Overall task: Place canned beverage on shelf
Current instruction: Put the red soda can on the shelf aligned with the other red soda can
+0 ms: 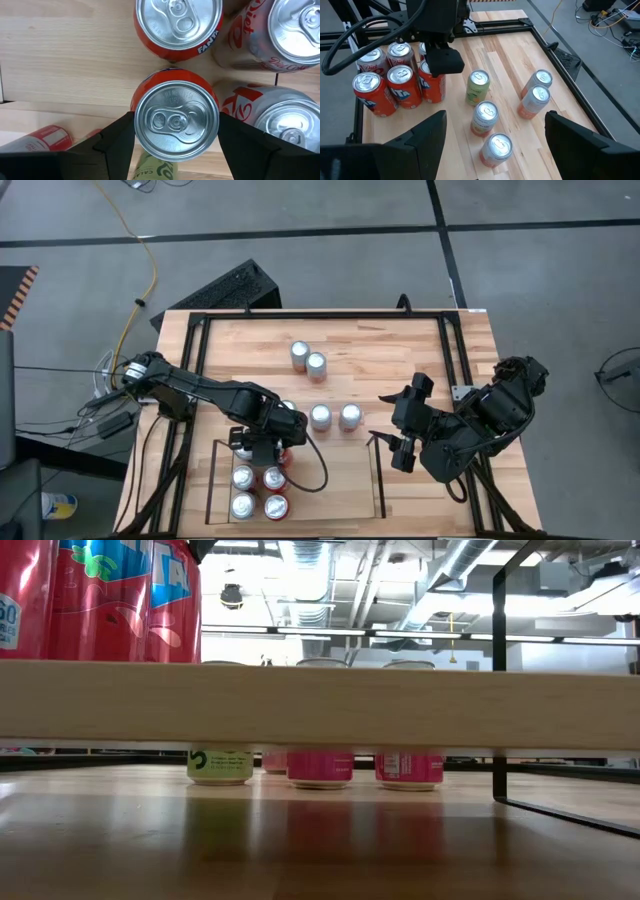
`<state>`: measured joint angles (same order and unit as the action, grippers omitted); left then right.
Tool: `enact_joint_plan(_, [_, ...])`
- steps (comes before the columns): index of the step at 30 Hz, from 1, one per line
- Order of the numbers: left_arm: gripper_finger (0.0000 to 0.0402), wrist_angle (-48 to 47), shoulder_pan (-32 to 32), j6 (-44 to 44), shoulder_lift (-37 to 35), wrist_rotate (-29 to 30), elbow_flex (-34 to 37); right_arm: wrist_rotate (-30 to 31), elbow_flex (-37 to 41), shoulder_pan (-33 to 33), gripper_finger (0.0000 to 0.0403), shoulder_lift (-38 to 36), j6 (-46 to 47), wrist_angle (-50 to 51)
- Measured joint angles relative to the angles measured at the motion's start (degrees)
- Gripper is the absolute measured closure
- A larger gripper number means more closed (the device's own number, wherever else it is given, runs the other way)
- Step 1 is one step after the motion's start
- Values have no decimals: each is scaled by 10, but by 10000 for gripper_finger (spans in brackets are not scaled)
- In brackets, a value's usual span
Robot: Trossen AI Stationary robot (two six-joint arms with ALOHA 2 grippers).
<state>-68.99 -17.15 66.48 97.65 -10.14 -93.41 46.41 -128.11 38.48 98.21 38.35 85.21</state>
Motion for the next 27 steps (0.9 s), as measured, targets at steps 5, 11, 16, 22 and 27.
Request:
enact_joint_plan(5, [164, 0, 0, -1, 0, 0, 0, 0, 0, 0, 93, 0, 0, 0])
enact_joint_plan(11, [164, 0, 0, -14, 0, 0, 0, -1, 0, 0, 93, 0, 0, 0])
enact_joint_plan(16, [163, 0, 0, -26, 0, 3, 0, -1, 0, 0, 93, 0, -3, 0])
enact_joint_plan(22, [156, 0, 0, -31, 0, 4, 0, -1, 0, 0, 93, 0, -14, 0])
enact_joint_plan(27, [124, 1, 0, -37, 0, 5, -1, -1, 0, 0, 93, 0, -15, 3])
